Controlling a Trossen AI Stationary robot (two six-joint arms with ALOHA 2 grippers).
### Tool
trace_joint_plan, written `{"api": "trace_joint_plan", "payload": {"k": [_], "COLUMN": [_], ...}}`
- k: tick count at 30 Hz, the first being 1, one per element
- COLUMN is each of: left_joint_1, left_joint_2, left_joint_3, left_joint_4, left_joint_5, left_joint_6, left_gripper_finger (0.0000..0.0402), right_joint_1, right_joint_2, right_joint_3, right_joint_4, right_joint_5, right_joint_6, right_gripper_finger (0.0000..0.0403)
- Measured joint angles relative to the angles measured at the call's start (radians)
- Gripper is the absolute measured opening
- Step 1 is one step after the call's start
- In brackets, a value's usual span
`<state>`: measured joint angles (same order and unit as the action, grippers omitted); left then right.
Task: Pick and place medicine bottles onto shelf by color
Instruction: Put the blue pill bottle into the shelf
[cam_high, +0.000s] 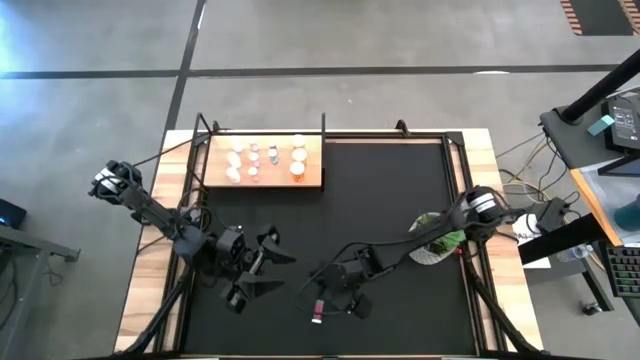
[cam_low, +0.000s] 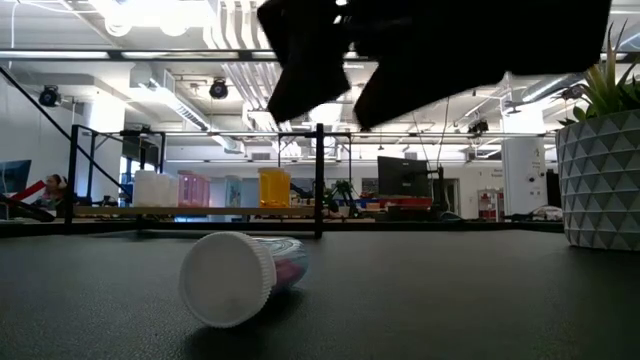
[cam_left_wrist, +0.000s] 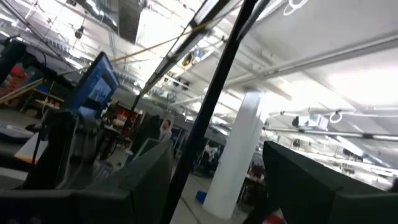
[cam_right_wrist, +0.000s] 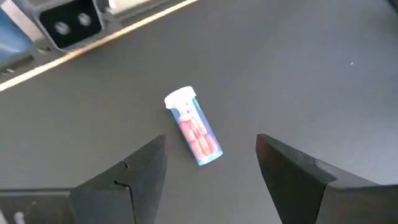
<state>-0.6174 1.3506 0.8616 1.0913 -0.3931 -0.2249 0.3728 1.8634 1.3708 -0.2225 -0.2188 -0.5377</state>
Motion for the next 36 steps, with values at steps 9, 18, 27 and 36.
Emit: {"api": "trace_joint_plan", "payload": {"k": [9, 18, 27, 36], "left_joint_1": [0.000, 0.000, 0.000, 0.000], "left_joint_2": [-0.003, -0.003, -0.003, -0.003], "left_joint_3": [0.000, 0.000, 0.000, 0.000], "left_joint_4": [0.001, 0.001, 0.000, 0.001], "left_joint_5": [-0.016, -0.044, -0.062, -0.062], "left_joint_6": [-0.001, -0.003, -0.003, -0.003], "left_gripper_finger": [0.0233, 0.0233, 0.0233, 0.0233], "right_joint_1": [-0.005, -0.017, -0.029, -0.032], "right_joint_2": [0.086, 0.165, 0.174, 0.201], "right_joint_3": [-0.001, 0.018, 0.032, 0.032], "right_joint_4": [0.071, 0.131, 0.124, 0.123], "right_joint_5": [-0.002, 0.001, -0.069, -0.103], "right_joint_6": [0.040, 0.047, 0.088, 0.138], "right_gripper_finger": [0.0233, 0.0233, 0.0217, 0.0209]}}
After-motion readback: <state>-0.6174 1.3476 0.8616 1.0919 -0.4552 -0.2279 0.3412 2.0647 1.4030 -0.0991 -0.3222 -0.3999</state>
